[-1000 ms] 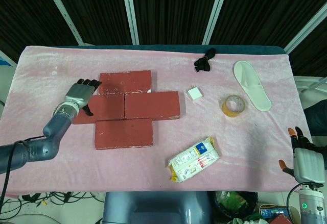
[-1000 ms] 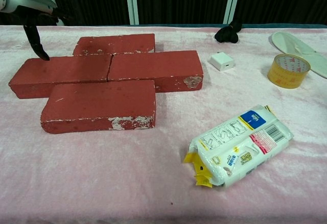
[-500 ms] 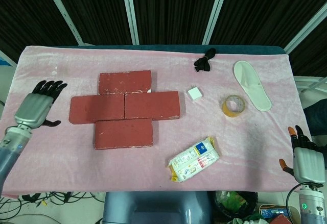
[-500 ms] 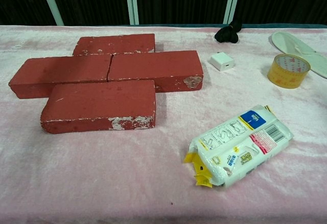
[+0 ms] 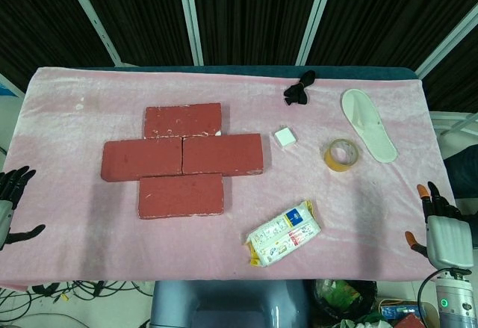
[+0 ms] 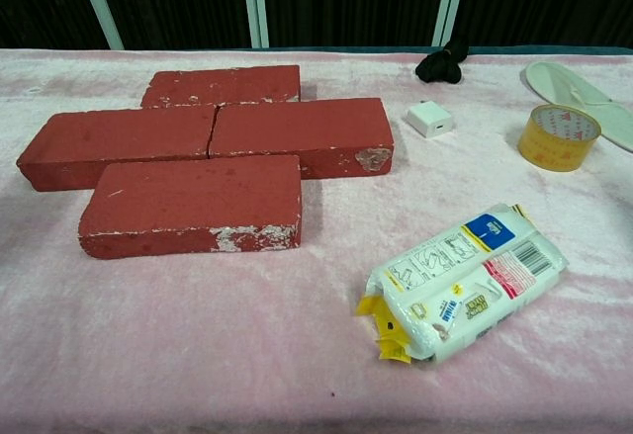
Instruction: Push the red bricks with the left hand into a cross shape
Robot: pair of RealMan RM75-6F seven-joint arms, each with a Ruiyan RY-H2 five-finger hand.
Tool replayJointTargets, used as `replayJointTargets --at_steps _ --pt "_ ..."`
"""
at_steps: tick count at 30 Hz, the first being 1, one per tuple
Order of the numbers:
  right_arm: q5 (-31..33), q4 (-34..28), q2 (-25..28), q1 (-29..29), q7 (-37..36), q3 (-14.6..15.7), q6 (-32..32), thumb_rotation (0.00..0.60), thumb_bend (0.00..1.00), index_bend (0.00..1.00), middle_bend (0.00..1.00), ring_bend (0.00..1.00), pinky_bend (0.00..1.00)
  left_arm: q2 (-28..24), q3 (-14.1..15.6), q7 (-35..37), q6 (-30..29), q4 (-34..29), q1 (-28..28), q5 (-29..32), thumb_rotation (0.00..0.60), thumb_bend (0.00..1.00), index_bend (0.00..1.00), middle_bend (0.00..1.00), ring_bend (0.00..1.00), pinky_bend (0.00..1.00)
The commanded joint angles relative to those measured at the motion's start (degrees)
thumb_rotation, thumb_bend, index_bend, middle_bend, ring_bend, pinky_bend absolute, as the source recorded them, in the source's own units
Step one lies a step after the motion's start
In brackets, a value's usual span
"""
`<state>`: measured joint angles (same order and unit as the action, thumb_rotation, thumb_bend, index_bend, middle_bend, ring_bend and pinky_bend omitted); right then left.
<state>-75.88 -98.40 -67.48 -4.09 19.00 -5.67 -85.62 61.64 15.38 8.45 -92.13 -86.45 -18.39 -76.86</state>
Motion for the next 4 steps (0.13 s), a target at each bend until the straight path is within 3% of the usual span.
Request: replayJointTargets --at_steps 1,4 --pt "-2.1 0.5 0.2 -0.1 -1.3 0.5 -0.3 0.600 0.15 0.08 0.01 0.15 0.23 0.3 -1.1 0.7 0.6 0.8 0.9 -0.3 0.600 0.00 0.00 0.02 0.00 0.00" --pt "-3.5 1.1 0.2 -0.1 -2.3 1.0 -0.4 0.600 0.15 0.08 0.01 0.15 0.23 0.4 -1.9 0.9 1.3 0.9 1.3 -0.7 0.600 0.00 0.00 0.02 0.00 0.00"
